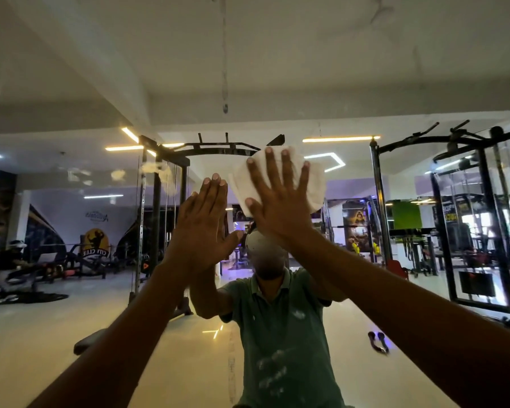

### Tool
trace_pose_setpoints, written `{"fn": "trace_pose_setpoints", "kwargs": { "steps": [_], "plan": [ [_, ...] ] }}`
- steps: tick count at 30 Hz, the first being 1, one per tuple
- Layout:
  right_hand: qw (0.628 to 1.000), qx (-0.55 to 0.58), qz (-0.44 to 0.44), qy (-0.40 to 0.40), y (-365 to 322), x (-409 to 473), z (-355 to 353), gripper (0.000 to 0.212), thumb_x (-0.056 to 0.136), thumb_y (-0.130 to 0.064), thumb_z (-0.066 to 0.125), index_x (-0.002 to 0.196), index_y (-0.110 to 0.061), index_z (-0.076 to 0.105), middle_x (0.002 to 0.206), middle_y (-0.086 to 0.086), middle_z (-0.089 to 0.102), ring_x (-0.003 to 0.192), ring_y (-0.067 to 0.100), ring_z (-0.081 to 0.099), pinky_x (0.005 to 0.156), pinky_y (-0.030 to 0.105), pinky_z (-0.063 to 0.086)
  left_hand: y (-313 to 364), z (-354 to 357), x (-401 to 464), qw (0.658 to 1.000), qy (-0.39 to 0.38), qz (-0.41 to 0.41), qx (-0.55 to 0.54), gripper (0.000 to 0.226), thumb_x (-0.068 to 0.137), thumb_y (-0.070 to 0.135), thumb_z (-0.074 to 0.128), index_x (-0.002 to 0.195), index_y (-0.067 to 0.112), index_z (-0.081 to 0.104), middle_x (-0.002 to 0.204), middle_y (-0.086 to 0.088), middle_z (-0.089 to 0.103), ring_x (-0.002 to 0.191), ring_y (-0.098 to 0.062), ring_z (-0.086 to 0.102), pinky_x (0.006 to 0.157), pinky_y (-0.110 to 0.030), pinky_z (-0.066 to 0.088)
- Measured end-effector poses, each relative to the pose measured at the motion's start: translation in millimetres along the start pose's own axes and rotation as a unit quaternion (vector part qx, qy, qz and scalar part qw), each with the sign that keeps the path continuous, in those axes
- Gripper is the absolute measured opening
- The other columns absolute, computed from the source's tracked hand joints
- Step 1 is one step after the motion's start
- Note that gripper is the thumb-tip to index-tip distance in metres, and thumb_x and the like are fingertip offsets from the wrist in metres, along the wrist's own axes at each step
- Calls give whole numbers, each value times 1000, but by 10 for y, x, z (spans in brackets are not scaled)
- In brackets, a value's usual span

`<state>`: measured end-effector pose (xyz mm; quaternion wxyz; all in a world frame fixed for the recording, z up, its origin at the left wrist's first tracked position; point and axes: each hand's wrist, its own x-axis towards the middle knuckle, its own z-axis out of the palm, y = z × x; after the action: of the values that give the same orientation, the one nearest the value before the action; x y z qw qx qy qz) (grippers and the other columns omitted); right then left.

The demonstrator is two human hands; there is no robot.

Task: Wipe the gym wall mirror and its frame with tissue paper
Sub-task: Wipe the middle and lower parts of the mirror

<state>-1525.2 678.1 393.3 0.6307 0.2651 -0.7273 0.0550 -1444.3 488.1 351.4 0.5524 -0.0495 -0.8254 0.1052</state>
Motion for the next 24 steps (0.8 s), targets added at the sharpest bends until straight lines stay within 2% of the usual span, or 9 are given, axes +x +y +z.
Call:
{"fn": "trace_pose_setpoints", "kwargs": {
  "steps": [4,7,9,11,14,16,20,24],
  "plan": [
    [996,2,-92,-13,431,-490,-45,76,104,-63,17,168,-23,11,175,14,-1,161,40,-4,123,71,5,-37,-64,-9,1000,-16,9,-5,102,85,80,20,161,20,-16,169,-1,-23,155,-15,-24,122,-33,-18],
    [998,6,-57,-37,891,-869,-119,77,103,-64,19,168,-26,5,175,11,-8,161,38,-10,121,73,7,-32,-78,-42,1000,-20,7,16,103,85,80,18,159,21,-21,168,-2,-27,154,-17,-26,122,-35,-19],
    [999,9,-13,-34,816,-810,-127,78,102,-66,17,168,-28,2,175,13,-10,160,40,-11,121,75,1,-38,-50,-105,999,-16,-3,31,103,85,80,17,160,19,-20,168,-4,-27,154,-18,-28,121,-34,-24],
    [1000,13,1,-20,436,-548,-86,79,101,-68,13,168,-27,3,174,16,-9,159,45,-11,121,74,-6,-80,5,-212,999,-10,-32,38,107,86,83,17,161,15,-19,169,-8,-27,155,-22,-28,120,-34,-26],
    [999,-1,-44,-12,-168,-97,2,79,101,-68,18,168,-28,7,174,18,-4,159,46,-7,120,75,0,-161,78,-360,997,-17,-65,42,113,84,89,14,162,12,-17,169,-11,-26,157,-26,-22,126,-43,-13],
    [996,-6,-85,-15,-288,62,43,78,102,-66,24,168,-27,10,174,17,-1,159,45,-4,120,73,4,-200,105,-428,996,-9,-72,42,113,84,90,10,163,13,-15,170,-11,-22,159,-27,-16,128,-47,-4],
    [984,-11,-172,-38,129,-207,-30,75,103,-64,18,168,-26,13,175,14,0,160,42,-4,124,69,-2,-211,109,-473,997,-4,-70,29,111,85,90,11,163,15,-14,171,-9,-21,159,-25,-16,127,-45,-5],
    [986,-6,-157,-50,612,-432,-129,75,103,-65,19,168,-29,7,175,10,-5,161,37,-9,125,67,-6,-217,101,-494,998,4,-65,23,111,87,88,18,163,14,-13,171,-7,-23,158,-23,-20,127,-42,-8]
  ]
}}
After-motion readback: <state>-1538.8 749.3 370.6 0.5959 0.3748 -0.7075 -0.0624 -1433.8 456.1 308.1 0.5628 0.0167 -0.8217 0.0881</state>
